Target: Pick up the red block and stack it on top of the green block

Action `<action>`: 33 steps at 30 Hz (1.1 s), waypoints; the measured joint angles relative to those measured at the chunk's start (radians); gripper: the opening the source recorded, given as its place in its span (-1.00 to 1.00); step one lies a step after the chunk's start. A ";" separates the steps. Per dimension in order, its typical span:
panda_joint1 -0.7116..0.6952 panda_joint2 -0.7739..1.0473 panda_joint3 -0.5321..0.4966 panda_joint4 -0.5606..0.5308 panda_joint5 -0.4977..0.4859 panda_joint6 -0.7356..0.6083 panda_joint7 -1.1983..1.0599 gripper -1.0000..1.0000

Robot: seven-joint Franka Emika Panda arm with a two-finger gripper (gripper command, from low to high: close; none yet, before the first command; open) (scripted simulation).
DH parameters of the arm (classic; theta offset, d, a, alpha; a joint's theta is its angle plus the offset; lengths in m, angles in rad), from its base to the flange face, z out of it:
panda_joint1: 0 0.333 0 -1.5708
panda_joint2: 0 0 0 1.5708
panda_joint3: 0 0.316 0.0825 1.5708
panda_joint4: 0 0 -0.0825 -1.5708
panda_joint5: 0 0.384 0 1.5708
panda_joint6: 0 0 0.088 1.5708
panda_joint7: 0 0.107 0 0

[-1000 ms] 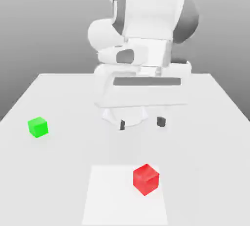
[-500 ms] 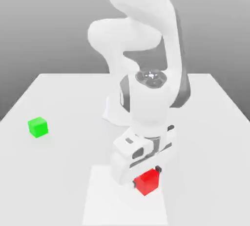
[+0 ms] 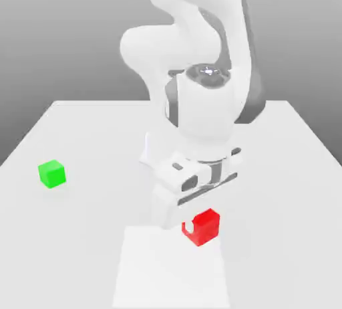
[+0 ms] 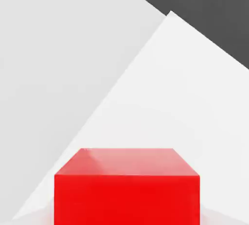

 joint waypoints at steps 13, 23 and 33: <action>-0.471 -0.149 -0.258 -0.071 -0.178 -0.070 0.467 -1.00; -0.834 -0.258 -0.448 -0.128 -0.215 -0.114 0.759 -1.00; -0.700 -0.067 -0.540 -0.126 0.136 0.039 0.542 -1.00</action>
